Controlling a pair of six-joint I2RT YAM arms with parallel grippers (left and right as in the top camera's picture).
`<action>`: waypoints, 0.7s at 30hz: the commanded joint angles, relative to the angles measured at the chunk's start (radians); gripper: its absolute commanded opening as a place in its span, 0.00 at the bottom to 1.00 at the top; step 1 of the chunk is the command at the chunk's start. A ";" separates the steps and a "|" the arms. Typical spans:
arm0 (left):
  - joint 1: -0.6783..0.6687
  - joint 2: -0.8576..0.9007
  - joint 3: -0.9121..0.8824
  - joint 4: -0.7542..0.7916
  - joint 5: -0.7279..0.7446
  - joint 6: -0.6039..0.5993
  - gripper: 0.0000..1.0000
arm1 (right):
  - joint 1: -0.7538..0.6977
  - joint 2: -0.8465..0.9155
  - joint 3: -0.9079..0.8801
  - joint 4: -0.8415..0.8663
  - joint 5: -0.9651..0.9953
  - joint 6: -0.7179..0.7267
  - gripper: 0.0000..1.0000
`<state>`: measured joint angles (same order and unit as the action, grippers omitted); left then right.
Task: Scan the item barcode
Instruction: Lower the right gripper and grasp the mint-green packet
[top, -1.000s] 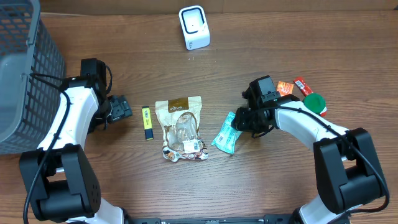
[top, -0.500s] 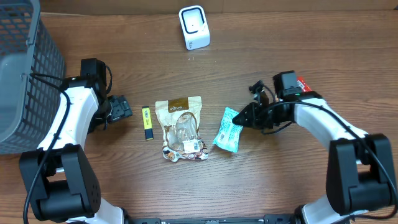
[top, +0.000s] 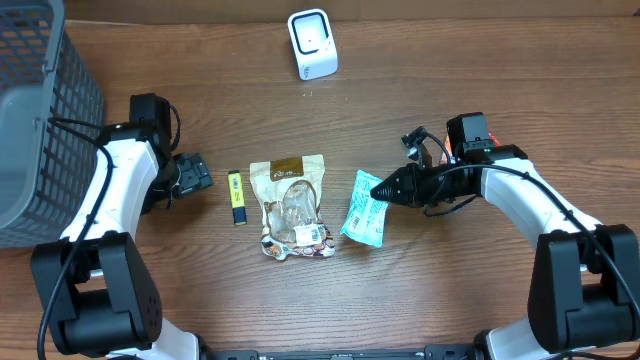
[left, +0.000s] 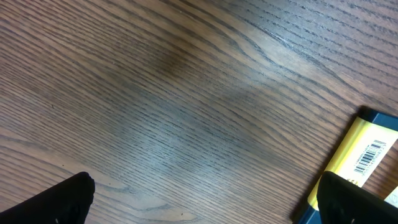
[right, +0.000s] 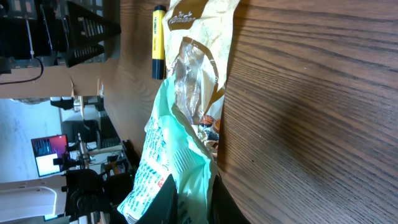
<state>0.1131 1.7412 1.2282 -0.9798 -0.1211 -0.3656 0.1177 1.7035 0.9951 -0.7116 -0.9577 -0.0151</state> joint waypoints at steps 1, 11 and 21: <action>-0.002 0.003 -0.003 -0.002 -0.010 0.011 1.00 | -0.003 -0.025 0.027 0.000 -0.039 -0.013 0.04; -0.002 0.003 -0.003 -0.002 -0.010 0.011 1.00 | -0.003 -0.025 0.027 -0.011 -0.039 -0.013 0.04; -0.002 0.003 -0.003 -0.002 -0.010 0.011 1.00 | 0.051 -0.061 0.027 -0.158 0.068 -0.047 0.04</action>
<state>0.1131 1.7412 1.2282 -0.9798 -0.1211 -0.3656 0.1352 1.6997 0.9958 -0.8520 -0.9222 -0.0395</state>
